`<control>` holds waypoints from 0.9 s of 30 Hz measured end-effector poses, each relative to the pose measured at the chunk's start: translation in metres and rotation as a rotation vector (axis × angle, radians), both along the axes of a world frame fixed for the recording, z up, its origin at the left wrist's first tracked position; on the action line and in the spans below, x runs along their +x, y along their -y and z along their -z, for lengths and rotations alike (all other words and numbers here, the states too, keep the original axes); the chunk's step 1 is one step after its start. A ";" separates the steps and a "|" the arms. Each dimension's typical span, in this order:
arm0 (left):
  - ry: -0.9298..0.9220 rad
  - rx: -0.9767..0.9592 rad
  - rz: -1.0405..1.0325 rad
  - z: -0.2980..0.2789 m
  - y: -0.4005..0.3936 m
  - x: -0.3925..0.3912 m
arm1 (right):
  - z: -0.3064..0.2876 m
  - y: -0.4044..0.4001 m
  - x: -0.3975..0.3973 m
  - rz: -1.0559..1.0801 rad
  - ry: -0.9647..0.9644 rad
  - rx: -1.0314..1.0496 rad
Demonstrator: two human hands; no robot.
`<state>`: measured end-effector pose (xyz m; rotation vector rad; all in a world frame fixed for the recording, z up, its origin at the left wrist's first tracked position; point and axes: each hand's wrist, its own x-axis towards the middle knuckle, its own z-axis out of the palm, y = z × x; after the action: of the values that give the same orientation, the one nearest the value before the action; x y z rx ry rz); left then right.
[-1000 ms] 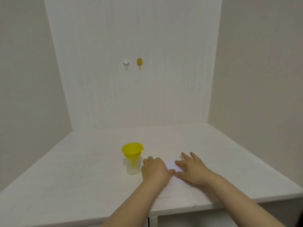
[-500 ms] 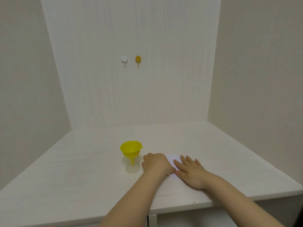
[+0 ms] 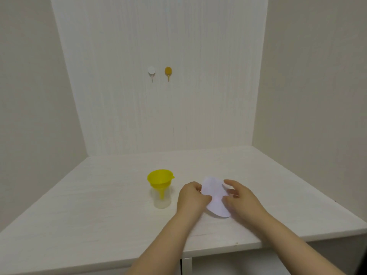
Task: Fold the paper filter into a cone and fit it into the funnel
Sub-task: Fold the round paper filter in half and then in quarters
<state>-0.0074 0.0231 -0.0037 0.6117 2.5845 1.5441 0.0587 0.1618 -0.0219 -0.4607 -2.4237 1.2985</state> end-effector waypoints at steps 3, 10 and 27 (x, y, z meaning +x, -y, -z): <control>-0.018 0.145 -0.008 -0.003 0.018 0.002 | -0.011 0.002 0.003 0.013 -0.091 -0.086; 0.038 0.375 0.013 -0.018 0.056 0.017 | -0.043 0.015 0.018 -0.163 -0.166 -0.338; 0.339 0.715 0.028 -0.022 0.085 0.022 | -0.058 0.055 0.013 -0.338 -0.165 -0.434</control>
<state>0.0142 -0.0623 0.0186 0.3658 1.7420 2.3199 0.0721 0.1071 0.0366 -0.0400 -2.1405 1.9360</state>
